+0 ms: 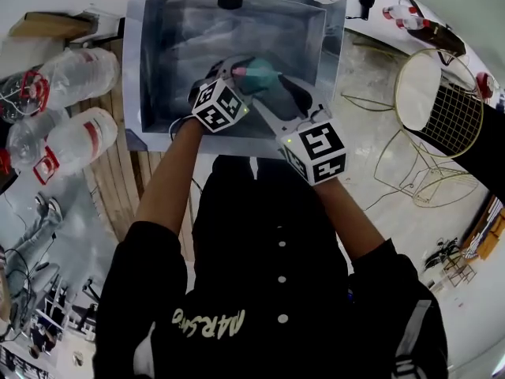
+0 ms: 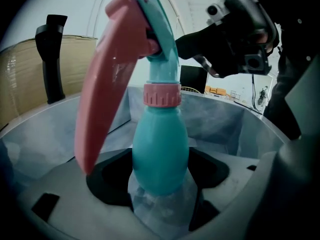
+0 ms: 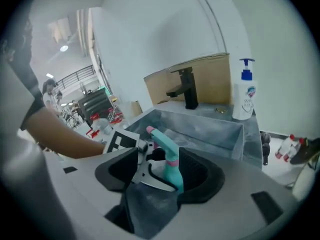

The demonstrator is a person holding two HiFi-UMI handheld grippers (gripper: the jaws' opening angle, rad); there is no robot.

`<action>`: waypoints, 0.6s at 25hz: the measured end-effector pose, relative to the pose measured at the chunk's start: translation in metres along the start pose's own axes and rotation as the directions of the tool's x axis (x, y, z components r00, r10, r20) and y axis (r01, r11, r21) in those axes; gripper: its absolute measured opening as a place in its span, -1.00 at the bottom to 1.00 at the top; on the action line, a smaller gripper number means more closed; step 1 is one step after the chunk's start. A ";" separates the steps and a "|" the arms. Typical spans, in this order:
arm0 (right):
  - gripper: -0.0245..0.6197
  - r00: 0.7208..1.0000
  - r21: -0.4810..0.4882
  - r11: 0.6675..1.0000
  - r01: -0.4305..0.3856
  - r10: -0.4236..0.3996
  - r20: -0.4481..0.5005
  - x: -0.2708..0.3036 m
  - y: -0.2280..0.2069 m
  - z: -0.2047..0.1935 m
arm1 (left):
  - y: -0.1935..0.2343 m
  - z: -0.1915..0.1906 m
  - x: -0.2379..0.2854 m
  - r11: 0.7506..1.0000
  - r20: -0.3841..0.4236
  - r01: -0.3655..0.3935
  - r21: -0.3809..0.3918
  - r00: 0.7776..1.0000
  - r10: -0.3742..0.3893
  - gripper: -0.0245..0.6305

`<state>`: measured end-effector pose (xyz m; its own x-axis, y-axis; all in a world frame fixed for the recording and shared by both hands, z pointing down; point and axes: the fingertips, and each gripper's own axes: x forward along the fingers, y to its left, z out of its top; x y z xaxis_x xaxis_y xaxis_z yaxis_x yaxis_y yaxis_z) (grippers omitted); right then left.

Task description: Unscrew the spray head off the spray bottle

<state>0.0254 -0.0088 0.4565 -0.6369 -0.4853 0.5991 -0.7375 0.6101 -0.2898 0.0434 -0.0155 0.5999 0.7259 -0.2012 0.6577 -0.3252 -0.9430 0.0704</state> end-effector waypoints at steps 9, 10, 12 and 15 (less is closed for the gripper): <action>0.19 1.000 0.330 0.944 0.002 0.009 -0.030 0.016 0.008 -0.005 | -0.003 -0.006 0.001 0.998 -0.001 -0.055 -0.034 0.999 0.055 0.18; 0.23 0.999 0.361 0.933 -0.009 0.021 -0.029 0.018 0.007 -0.004 | -0.003 -0.006 0.001 0.998 -0.001 -0.060 -0.035 0.998 0.060 0.18; 0.25 0.999 0.385 0.923 -0.022 0.034 -0.024 0.019 0.004 -0.002 | -0.003 -0.005 0.003 0.997 -0.002 -0.067 -0.039 0.998 0.067 0.18; 0.30 0.999 0.382 0.923 -0.037 0.045 -0.012 0.023 0.001 0.003 | -0.004 -0.003 0.004 0.997 -0.006 -0.067 -0.031 0.998 0.067 0.18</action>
<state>0.0097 -0.0209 0.4676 -0.6665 -0.4496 0.5947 -0.7435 0.3420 -0.5747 0.0459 -0.0119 0.6048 0.6990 -0.2627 0.6652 -0.3918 -0.9187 0.0489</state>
